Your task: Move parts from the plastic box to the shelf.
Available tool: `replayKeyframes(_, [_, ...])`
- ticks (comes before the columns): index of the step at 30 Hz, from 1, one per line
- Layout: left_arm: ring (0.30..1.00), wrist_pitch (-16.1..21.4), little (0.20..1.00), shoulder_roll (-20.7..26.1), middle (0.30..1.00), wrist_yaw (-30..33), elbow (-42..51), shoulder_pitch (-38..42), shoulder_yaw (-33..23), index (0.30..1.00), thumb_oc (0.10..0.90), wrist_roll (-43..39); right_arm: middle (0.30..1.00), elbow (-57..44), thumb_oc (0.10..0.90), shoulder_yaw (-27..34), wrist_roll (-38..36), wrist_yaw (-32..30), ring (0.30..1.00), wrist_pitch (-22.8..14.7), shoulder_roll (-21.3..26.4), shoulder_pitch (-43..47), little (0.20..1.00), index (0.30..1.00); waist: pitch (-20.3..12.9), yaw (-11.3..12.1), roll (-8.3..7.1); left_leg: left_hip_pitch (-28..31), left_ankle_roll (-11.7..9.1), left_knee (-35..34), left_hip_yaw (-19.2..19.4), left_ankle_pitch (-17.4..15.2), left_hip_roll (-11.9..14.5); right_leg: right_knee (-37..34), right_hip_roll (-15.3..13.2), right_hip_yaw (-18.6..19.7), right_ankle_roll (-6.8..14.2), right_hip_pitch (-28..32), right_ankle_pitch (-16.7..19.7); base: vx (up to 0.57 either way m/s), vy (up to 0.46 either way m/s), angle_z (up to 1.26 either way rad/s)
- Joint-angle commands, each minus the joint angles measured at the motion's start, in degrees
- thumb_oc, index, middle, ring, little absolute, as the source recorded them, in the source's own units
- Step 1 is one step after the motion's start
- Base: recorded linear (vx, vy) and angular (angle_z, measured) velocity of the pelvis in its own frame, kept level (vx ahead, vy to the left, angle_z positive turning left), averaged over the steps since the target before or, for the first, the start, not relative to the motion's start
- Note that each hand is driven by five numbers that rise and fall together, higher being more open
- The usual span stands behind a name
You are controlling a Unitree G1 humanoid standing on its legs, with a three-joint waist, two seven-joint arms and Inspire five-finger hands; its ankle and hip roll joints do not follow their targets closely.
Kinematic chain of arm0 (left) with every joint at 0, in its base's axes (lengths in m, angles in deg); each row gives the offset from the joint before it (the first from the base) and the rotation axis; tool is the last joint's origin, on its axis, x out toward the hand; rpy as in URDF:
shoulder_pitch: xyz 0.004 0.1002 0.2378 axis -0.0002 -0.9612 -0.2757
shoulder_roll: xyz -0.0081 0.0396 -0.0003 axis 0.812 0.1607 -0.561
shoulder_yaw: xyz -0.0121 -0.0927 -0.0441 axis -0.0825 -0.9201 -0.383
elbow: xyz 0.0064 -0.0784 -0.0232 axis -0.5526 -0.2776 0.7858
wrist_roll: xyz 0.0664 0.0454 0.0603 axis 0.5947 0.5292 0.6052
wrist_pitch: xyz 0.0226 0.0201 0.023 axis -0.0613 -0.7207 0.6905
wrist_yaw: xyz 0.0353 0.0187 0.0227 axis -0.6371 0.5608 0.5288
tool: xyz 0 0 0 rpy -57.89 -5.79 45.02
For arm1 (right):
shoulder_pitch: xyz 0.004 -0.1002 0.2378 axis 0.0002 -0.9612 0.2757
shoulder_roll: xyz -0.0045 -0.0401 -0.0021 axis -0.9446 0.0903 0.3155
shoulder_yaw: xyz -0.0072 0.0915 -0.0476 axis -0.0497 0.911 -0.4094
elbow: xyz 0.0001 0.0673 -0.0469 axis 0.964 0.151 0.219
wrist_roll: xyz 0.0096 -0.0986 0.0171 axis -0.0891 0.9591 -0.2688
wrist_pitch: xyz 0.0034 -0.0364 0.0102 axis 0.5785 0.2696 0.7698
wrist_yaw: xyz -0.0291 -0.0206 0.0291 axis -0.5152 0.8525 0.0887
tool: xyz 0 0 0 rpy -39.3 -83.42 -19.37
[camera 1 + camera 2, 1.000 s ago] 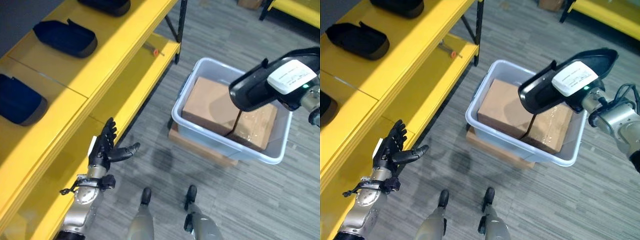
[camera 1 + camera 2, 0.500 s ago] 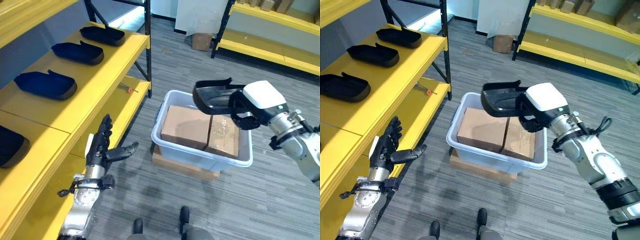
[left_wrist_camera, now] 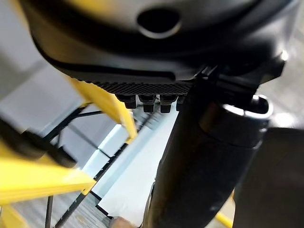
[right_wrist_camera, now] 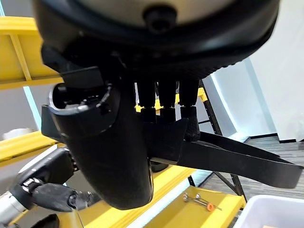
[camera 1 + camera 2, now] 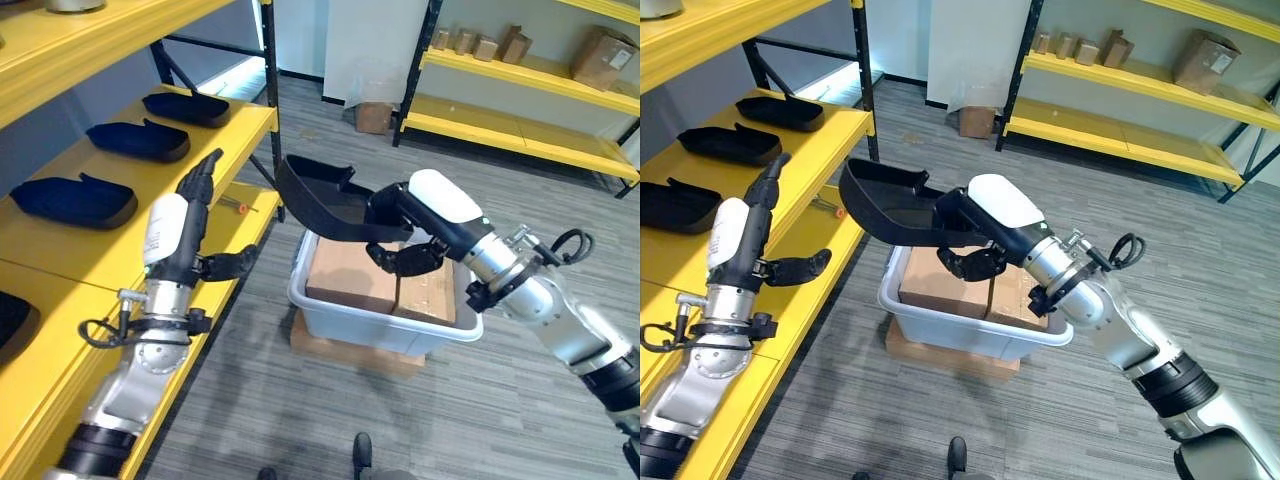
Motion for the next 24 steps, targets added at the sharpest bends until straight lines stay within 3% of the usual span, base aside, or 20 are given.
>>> replayKeyframes(1, [1.000,4.74,1.000,3.67,1.000,6.50,-0.88,6.01,2.82,1.000,0.900,7.21,0.300,-3.71,0.400,0.60,-6.10,-4.19,0.300,-3.81,2.52,9.80,0.300,0.300,-8.17,-0.16,2.07,-0.33,-1.13,-1.49,-4.50,-0.19,3.85,3.74,-4.14,-1.18,6.59,2.98,-6.60,0.00,0.000,0.00])
replayKeyframes(14, [1.000,5.22,1.000,10.70,1.000,9.18,3.07,10.58,8.58,1.000,0.900,18.21,0.300,-4.35,0.400,-2.00,-7.01,-4.99,0.300,-5.09,3.98,11.35,0.300,0.300,-8.63,-1.22,2.46,0.40,-1.28,-1.49,-3.90,-0.52,4.05,3.51,-4.26,-0.78,6.85,3.40,-6.49,0.01,0.004,-0.04])
replayKeyframes(24, [1.000,4.43,1.000,7.88,1.000,10.49,6.47,12.92,8.82,1.000,0.900,19.99,0.300,-3.27,0.400,-2.93,-6.04,-4.93,0.300,-4.07,1.40,11.18,0.300,0.300,-8.75,-1.41,2.33,0.46,-1.24,-1.49,-3.68,-0.65,4.06,3.21,-4.26,-0.50,6.72,3.65,-6.52,0.00,0.000,0.00])
